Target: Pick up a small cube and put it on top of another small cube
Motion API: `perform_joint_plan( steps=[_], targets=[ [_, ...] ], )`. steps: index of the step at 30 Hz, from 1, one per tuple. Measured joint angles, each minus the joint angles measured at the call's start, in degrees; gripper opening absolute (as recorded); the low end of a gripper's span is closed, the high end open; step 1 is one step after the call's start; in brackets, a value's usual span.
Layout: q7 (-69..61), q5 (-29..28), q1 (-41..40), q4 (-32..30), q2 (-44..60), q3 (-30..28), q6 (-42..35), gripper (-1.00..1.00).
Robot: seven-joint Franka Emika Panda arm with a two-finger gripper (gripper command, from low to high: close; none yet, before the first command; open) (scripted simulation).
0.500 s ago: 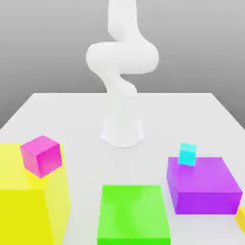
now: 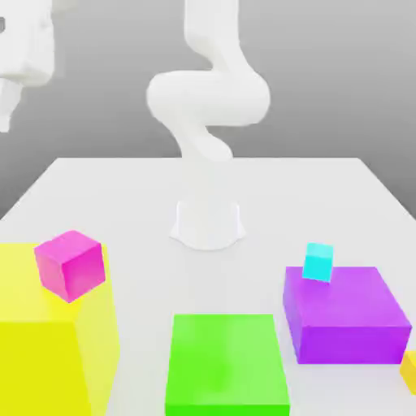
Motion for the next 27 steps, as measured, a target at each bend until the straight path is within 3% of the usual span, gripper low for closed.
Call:
perform_joint_plan(
  steps=[10, 16, 23, 24, 27],
  targets=[
    [-7.4, 0.2, -10.3, -7.5, 19.8, -7.6, 11.3, 0.00],
    [-16.8, -1.1, -3.3, -18.4, 18.2, 0.0, 13.1, 0.00],
    [-28.5, 12.2, -9.6, -17.8, 28.8, 11.4, 21.7, 0.00],
    [-29.8, 13.8, -11.6, -17.4, 30.5, 13.8, 23.1, -1.00],
    [-29.7, 13.7, -11.6, -17.4, 30.5, 13.8, 23.0, -1.00]
  ],
)
